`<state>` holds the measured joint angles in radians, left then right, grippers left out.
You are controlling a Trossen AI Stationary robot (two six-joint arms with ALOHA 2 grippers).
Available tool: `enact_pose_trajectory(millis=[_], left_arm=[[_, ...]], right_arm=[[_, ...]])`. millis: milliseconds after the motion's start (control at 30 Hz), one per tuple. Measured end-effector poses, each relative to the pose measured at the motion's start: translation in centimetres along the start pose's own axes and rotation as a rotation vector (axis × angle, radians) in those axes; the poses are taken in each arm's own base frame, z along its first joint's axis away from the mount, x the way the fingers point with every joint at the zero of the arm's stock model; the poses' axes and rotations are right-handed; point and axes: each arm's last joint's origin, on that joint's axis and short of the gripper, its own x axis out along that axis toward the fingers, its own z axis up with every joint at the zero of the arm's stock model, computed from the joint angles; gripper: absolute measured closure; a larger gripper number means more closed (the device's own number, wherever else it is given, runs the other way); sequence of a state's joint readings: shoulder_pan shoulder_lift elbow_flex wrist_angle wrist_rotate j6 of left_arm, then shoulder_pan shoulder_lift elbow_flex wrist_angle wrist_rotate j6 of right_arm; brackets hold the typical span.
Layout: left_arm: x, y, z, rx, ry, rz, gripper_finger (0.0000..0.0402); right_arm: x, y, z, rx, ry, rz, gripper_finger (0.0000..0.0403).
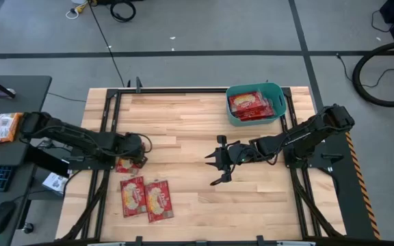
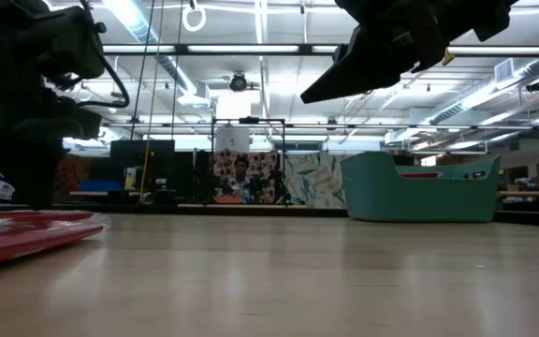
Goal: Sort popcorn bags into baskets
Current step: Put the red popcorn bag into the green bin
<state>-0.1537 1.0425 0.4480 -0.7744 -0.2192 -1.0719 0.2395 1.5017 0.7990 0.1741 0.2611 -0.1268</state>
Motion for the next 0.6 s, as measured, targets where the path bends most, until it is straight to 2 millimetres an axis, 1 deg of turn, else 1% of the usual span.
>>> enact_pose_trajectory(millis=[200, 367, 500, 600], left_arm=[[1.9, -2.4, 0.9, 0.123, -0.065, -0.064, 0.0276], [3.3, -4.0, 1.9, 0.169, -0.155, -0.123, 0.0276], [3.9, -5.4, 3.3, 0.203, -0.258, -0.235, 0.0276], [3.7, -6.5, 4.4, 0.268, -0.360, -0.357, 0.0276]], right_arm=[[-0.2, 0.8, 0.3, -0.015, -0.024, 0.021, 0.0297], [-0.4, 1.4, 0.5, -0.023, -0.041, 0.038, 0.0297], [-0.4, 1.6, 0.5, -0.025, -0.047, 0.042, 0.0298], [-0.4, 1.5, 0.5, -0.024, -0.047, 0.033, 0.0298]])
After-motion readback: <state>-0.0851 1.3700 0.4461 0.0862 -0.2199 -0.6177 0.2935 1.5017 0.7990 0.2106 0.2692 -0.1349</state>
